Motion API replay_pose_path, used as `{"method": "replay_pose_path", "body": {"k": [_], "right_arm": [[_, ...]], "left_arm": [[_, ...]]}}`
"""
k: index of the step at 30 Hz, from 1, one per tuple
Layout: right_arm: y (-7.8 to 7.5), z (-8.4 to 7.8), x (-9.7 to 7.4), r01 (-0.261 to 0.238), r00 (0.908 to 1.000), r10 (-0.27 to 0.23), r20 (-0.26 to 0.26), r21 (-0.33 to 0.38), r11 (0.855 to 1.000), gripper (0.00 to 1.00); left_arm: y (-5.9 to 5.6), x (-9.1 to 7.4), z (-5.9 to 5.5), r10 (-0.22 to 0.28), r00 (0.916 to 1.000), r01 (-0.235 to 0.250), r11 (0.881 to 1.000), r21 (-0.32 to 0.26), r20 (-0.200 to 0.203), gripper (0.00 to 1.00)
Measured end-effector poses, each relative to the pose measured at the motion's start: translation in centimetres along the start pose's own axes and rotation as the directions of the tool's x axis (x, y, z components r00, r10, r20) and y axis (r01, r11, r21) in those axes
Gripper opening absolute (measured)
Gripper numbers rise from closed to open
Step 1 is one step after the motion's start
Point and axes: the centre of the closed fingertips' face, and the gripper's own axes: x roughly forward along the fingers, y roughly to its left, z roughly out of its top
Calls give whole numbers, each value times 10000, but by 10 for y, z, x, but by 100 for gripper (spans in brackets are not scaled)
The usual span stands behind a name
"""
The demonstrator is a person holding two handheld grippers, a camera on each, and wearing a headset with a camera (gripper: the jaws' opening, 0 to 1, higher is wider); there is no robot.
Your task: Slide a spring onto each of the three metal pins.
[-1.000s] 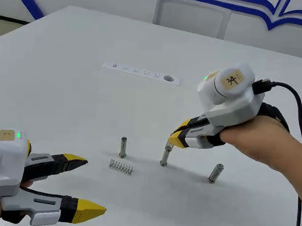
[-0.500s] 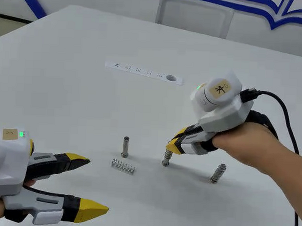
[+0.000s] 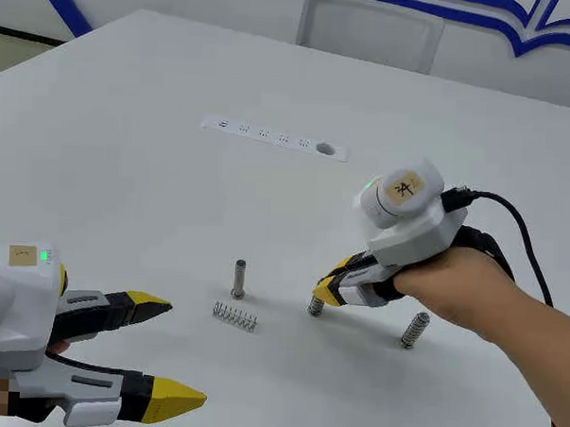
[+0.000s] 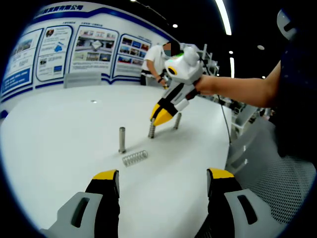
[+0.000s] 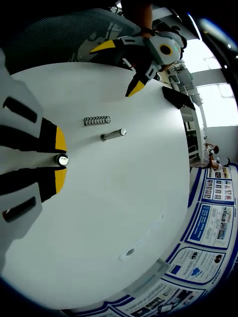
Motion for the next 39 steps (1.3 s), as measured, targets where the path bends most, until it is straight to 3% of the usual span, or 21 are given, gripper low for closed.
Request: {"method": "replay_pose_path", "body": {"k": [5, 11, 21, 28, 39], "right_arm": [[1, -3, 0, 22, 10000, -23, -5, -62, 10000, 13], [4, -20, 2, -33, 9996, 38, -284, 174, 9998, 14], [26, -31, 7, -312, 9986, 319, -413, 170, 9994, 14], [42, -26, 12, -590, 9976, 584, -370, -154, 9981, 14], [64, -1, 23, -996, 9950, 1000, 8, -798, 9918, 15]], "left_arm": [[0, 0, 0, -14, 10000, 14, 10000, 22, -30, 73], [-1, 0, 0, -19, 10000, 19, 10000, 16, -9, 73], [-1, 0, -1, -42, 10000, 43, 10000, 50, -42, 73], [-1, 0, 0, -23, 10000, 23, 10000, 40, -20, 73], [0, 0, 0, 17, 10000, -17, 10000, 17, -11, 73]]}}
